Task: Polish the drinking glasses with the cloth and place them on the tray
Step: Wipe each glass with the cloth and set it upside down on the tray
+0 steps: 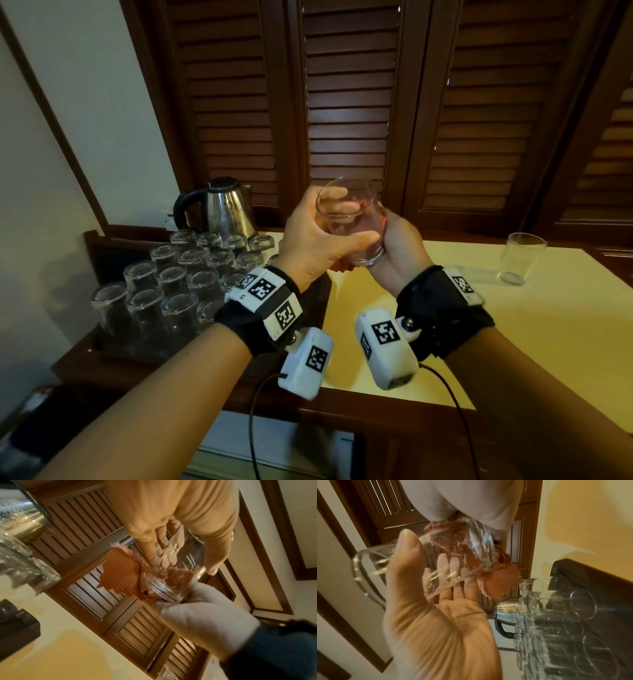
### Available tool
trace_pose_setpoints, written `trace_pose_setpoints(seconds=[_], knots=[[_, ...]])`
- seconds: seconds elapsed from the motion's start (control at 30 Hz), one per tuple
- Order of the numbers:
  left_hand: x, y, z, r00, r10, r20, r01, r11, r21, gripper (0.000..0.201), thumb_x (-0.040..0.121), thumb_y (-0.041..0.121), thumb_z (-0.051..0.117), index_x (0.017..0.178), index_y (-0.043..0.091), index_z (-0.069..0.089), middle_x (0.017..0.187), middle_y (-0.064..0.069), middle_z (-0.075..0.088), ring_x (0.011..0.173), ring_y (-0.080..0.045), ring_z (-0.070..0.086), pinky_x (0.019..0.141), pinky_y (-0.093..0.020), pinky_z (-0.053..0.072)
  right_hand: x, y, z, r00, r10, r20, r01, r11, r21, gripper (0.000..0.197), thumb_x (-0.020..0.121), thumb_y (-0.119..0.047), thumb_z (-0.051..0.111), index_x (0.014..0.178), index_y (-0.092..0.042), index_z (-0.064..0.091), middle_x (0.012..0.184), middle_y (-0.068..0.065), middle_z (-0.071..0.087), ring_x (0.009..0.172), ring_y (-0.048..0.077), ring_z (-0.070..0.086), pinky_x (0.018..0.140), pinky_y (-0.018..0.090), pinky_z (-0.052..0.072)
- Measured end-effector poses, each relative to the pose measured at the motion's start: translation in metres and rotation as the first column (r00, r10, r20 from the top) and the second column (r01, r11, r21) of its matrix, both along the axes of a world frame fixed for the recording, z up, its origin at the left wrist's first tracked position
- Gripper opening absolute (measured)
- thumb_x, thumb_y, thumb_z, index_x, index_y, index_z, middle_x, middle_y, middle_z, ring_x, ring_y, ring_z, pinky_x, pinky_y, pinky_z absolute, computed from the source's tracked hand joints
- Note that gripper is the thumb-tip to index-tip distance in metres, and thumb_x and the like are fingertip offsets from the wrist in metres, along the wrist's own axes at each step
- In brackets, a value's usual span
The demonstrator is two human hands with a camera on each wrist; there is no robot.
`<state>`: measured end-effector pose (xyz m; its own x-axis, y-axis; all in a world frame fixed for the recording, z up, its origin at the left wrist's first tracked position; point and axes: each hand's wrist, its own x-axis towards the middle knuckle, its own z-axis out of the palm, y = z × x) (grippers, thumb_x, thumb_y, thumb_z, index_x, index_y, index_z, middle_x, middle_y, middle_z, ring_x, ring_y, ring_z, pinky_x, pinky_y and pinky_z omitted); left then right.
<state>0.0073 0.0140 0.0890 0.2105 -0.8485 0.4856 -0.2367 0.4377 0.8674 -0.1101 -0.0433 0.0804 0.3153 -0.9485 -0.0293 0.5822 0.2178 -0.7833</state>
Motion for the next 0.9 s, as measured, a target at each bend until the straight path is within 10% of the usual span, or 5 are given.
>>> trace_pose_setpoints(seconds=[0.3,0.47,0.7,0.9], knots=[[0.015,-0.008,-0.004,0.998,-0.019,-0.052,0.020,0.999,0.027,0.076,0.049,0.033,0.092,0.112,0.020,0.051,0.107,-0.007,0.065,0.097,-0.012,0.070,0.089,-0.029,0.056,-0.025,0.013,-0.024,0.942,-0.016,-0.334,-0.050,0.981,-0.190,0.028,0.104,-0.031,0.052,0.115,-0.012,0.069,0.100,0.009,0.077,0.086,0.022,0.073,0.064,0.033,0.057],[0.022,-0.002,-0.007,0.993,-0.090,0.073,0.078,0.985,0.155,0.070,0.051,0.046,0.086,0.110,0.029,0.053,0.099,0.000,0.062,0.084,-0.003,0.067,0.084,-0.028,0.058,-0.041,0.006,-0.022,0.934,-0.167,-0.316,0.110,0.975,-0.192,0.033,0.102,-0.035,0.056,0.116,-0.008,0.068,0.097,0.012,0.077,0.092,0.029,0.073,0.087,0.044,0.057],[0.029,0.001,-0.005,0.964,-0.087,0.251,0.027,0.972,0.232,0.061,0.055,0.049,0.086,0.105,0.030,0.057,0.095,0.001,0.059,0.083,-0.010,0.061,0.080,-0.035,0.052,-0.061,0.009,0.002,0.998,0.014,-0.063,-0.028,0.974,-0.223,0.041,0.102,-0.018,0.031,0.132,-0.004,0.054,0.120,0.016,0.068,0.106,0.027,0.065,0.084,0.036,0.052],[0.030,0.000,0.001,0.920,-0.121,0.373,0.005,0.955,0.297,0.050,0.060,0.033,0.094,0.097,0.036,0.060,0.085,0.017,0.062,0.081,0.005,0.060,0.077,-0.024,0.046,-0.044,0.012,0.015,0.935,-0.205,-0.288,0.018,0.841,-0.541,0.032,0.105,-0.008,0.046,0.137,-0.010,0.051,0.120,0.011,0.066,0.105,0.021,0.068,0.082,0.029,0.055]])
